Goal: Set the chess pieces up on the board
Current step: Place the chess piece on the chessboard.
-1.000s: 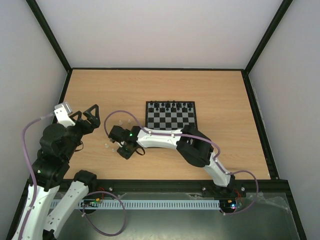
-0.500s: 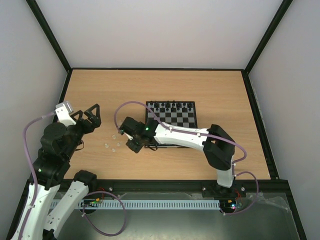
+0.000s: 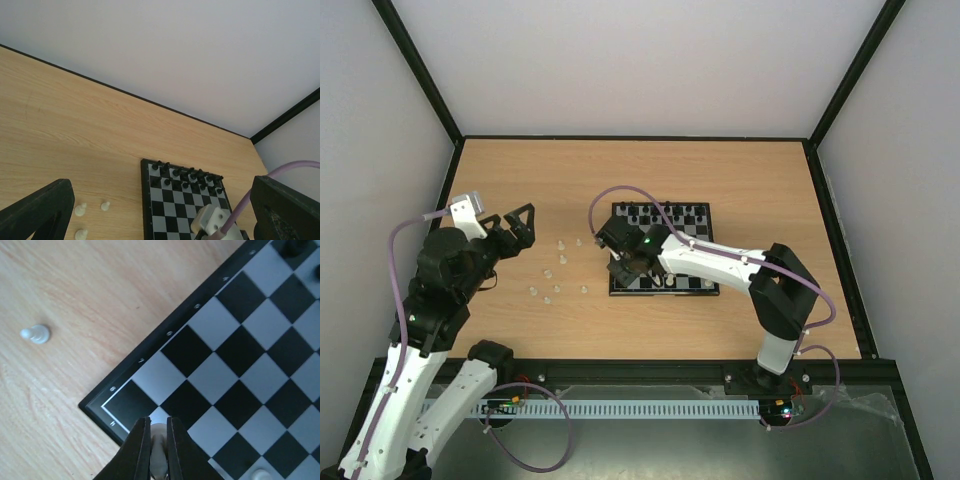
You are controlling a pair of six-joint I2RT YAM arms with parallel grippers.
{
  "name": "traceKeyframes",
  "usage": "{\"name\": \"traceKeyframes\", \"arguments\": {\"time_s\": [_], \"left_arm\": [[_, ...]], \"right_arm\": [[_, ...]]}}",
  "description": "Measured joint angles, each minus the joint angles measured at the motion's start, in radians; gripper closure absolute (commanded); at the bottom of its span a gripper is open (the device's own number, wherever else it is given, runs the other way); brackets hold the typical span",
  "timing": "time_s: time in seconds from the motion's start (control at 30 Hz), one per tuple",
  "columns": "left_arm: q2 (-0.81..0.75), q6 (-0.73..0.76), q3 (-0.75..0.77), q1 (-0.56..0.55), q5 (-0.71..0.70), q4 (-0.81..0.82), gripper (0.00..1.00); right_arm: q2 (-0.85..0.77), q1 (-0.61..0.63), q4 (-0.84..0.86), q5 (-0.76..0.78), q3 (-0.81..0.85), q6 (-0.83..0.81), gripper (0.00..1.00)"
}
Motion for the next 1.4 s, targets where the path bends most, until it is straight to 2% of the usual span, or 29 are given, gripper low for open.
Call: {"name": "traceKeyframes", "arguments": {"time_s": [0.7, 1.07, 1.27, 1.4], "left_arm": [[-0.006, -0.001, -0.019, 0.0, 0.01, 0.022, 0.01], [-0.006, -0.002, -0.032, 0.0, 0.01, 0.023, 0.01], [-0.006, -0.003, -0.032, 0.0, 0.01, 0.023, 0.0], [-0.006, -0.003, -0.032, 0.0, 0.01, 0.023, 0.0]], "right_arm": [[-0.013, -0.04, 0.067, -0.031, -0.134, 0.046, 0.96], [-0.01, -0.04, 0.089, -0.056, -0.141, 0.056, 0.95], [0.008, -0.04, 0.096, -0.056, -0.141, 0.056, 0.9], [0.017, -0.04, 0.099, -0.055, -0.141, 0.061, 0.76]]}}
